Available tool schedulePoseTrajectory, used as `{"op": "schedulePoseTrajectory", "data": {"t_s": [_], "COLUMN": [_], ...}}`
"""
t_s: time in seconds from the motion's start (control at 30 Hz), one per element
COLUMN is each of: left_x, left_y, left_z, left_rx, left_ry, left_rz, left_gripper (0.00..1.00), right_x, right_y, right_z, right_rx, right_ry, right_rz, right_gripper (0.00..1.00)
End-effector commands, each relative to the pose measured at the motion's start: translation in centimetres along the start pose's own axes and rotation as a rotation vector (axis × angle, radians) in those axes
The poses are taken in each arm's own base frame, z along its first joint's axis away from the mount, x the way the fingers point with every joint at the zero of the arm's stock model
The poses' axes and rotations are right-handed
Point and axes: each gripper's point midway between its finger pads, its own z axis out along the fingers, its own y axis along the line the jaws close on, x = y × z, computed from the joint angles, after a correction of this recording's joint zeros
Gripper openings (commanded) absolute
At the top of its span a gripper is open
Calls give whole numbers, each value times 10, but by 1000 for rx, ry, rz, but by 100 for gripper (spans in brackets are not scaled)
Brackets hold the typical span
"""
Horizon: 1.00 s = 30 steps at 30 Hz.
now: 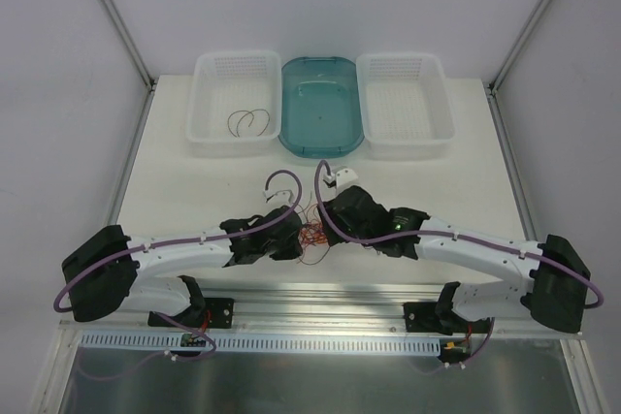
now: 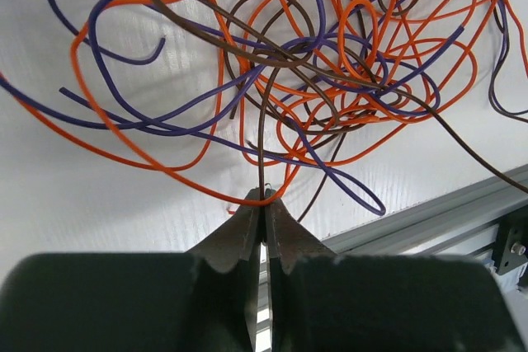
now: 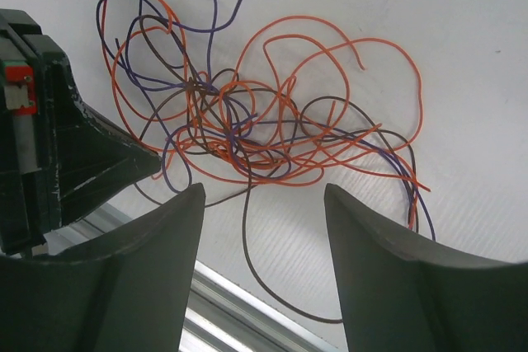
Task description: Untangle the cables
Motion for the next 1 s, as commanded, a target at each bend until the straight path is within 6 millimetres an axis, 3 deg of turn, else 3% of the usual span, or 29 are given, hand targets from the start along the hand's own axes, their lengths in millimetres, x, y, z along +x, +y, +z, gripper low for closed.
{"op": "schedulePoseTrajectory", "data": {"t_s": [0.0,0.27,0.43,0.53,0.57,0.63,0.67,0.8,0.97], "left_x": [-7,-19,-32,-47,-54,-62,-74,-106,-148], "left_y": [-19,-34,-39,-41,-43,-37,-39,-22,1], "left_z": [-8,-29,-48,-70,-81,-94,-110,-149,-215], "left_rx": [69,161,194,205,225,210,224,172,112], "left_ry": [-22,-59,-112,-169,-200,-230,-278,-389,-568], "left_rz": [13,84,127,151,150,169,161,161,133], "left_gripper": [0,0,0,0,0,0,0,0,0], "right_x": [-22,-12,7,21,20,29,30,21,27], "right_y": [18,49,43,20,9,-7,-21,-61,-133], "right_z": [8,40,65,77,79,79,77,51,10], "right_rx": [-49,-166,-123,-70,-51,-15,29,123,349], "right_ry": [-42,40,112,144,139,156,162,112,107], "right_rz": [-28,-57,-43,27,59,87,105,153,226], "right_gripper": [64,68,61,36,20,6,1,1,1]}}
